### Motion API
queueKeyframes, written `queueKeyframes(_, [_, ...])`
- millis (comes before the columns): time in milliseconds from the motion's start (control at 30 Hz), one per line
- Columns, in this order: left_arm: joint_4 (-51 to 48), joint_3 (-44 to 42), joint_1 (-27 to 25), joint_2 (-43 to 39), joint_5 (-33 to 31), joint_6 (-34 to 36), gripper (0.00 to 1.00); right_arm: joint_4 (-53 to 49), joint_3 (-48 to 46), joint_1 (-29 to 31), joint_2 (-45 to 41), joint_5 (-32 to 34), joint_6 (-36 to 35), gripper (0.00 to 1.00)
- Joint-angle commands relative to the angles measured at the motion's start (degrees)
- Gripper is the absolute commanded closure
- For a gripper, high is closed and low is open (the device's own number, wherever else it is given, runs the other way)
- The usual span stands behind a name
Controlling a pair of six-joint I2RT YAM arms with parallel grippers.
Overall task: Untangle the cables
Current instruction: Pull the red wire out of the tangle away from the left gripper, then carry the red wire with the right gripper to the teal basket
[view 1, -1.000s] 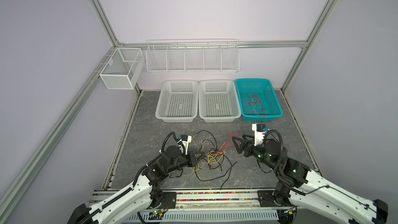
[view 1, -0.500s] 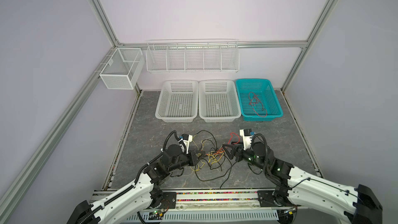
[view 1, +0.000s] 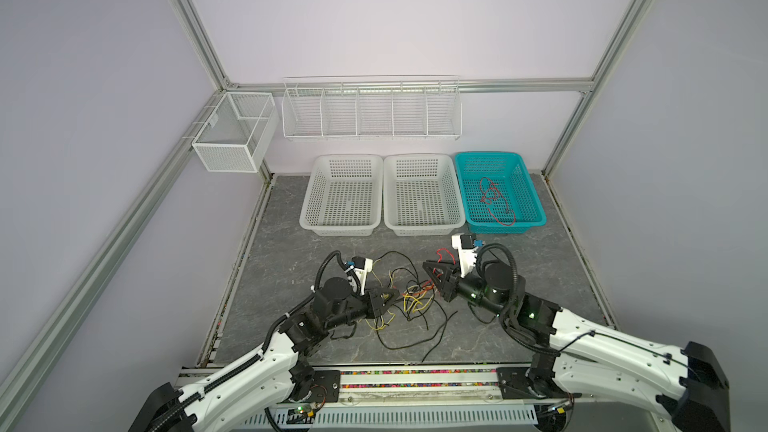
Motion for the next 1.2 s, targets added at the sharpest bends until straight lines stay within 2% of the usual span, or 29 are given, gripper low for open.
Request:
queueKeyframes(0, [0.2,-0.1,0.2,-0.3,0.5,0.1,0.52,-5.0,3.7,0.2,-4.2,1.8,-3.5,0.86])
queueKeyframes(100, [-0.4,0.0,0.2,-0.4,0.6,0.5,0.38,-9.9,6.1,0.3,-7.8,3.3,-4.9,0.89])
queueKeyframes(233, [-0.4,0.2,0.2,-0.3,1.2,0.6,0.29,-14.3,8.4,0.1,-10.7,3.6,-5.7,0.94])
queueKeyframes(333, [1.8,0.5,0.2,0.0,2.4,-0.4,0.23,-16.9,10.0,0.2,-11.0,3.2,-5.1,0.94])
queueKeyframes(600, [21.6,-0.3,0.0,2.4,14.0,-7.6,0.12,-17.0,10.0,0.2,-9.6,3.6,-4.3,0.94])
queueKeyframes(700, [24.6,0.0,-0.4,3.3,16.6,-8.9,0.09,-17.5,10.7,0.2,-8.6,4.2,-3.8,0.94])
queueKeyframes(1000, [19.0,1.2,-2.3,5.6,14.2,-6.5,0.09,-20.1,13.2,0.7,-5.7,8.5,-0.7,0.94])
queueKeyframes(1167, [15.0,3.8,-3.2,8.2,12.4,-4.7,0.11,-18.9,13.7,2.9,-4.0,11.0,-0.5,0.94])
